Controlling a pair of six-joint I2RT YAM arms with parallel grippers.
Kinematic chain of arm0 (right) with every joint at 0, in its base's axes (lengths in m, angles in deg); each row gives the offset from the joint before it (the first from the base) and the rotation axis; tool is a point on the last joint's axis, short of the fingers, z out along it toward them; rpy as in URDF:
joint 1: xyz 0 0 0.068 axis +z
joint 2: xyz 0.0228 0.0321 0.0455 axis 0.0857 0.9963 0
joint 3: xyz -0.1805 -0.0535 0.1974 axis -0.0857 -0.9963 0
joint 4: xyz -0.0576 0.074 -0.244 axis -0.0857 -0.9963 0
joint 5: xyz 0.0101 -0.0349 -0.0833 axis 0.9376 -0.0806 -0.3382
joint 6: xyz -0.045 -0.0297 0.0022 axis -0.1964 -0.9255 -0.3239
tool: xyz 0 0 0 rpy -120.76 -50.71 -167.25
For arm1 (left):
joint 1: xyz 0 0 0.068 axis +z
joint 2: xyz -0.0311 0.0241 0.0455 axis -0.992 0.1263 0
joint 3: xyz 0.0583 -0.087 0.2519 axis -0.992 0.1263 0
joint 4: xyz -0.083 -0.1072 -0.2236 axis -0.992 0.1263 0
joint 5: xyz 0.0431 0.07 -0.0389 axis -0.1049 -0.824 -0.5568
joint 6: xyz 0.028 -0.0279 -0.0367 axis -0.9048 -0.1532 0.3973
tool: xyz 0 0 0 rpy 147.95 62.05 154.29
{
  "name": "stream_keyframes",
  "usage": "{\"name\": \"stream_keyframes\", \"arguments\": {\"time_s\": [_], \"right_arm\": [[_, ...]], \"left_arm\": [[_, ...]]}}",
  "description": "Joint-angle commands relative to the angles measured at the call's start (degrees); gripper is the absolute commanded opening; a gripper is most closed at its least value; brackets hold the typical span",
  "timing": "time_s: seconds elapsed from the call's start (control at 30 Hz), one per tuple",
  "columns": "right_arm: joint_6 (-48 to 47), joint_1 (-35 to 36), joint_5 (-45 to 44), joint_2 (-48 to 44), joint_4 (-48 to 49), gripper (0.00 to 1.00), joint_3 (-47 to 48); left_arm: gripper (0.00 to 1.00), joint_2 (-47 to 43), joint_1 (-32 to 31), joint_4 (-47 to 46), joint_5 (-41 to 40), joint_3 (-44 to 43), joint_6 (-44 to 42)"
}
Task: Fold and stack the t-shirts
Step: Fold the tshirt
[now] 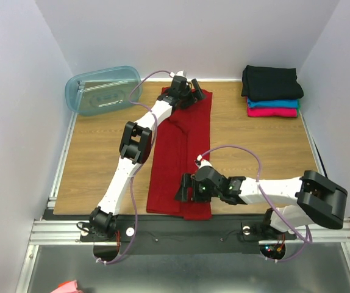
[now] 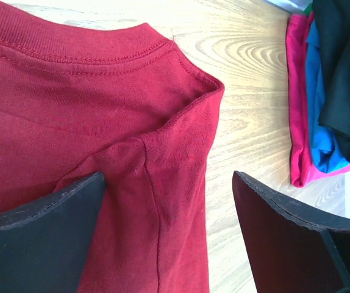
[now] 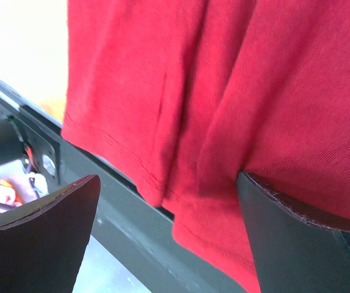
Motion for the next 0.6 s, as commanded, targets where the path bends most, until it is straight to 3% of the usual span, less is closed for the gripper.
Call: {"name": "stream_keyframes", "arguments": {"time_s": [0.0, 0.13, 0.3, 0.57], "right_arm": [[-1.7, 1.1, -0.1, -2.7, -7.5, 1.0, 0.9], [-3.0, 1.0, 0.0, -8.8, -10.6, 1.0, 2.0], [-2.1, 1.1, -3.6, -15.8, -16.4, 1.0, 3.0], [-0.3, 1.1, -8.1, -20.8, -19.9, 1.0, 3.8]], "left_arm": [[0.99, 2.0, 1.3, 2.7, -4.8, -0.7, 1.8], [0.99, 0.7, 2.1, 7.8, -17.2, -2.3, 5.0], [0.99, -1.5, 4.6, 9.7, -23.2, -3.0, 8.0], [0.99, -6.5, 4.6, 5.0, -13.7, -2.7, 3.2]]}}
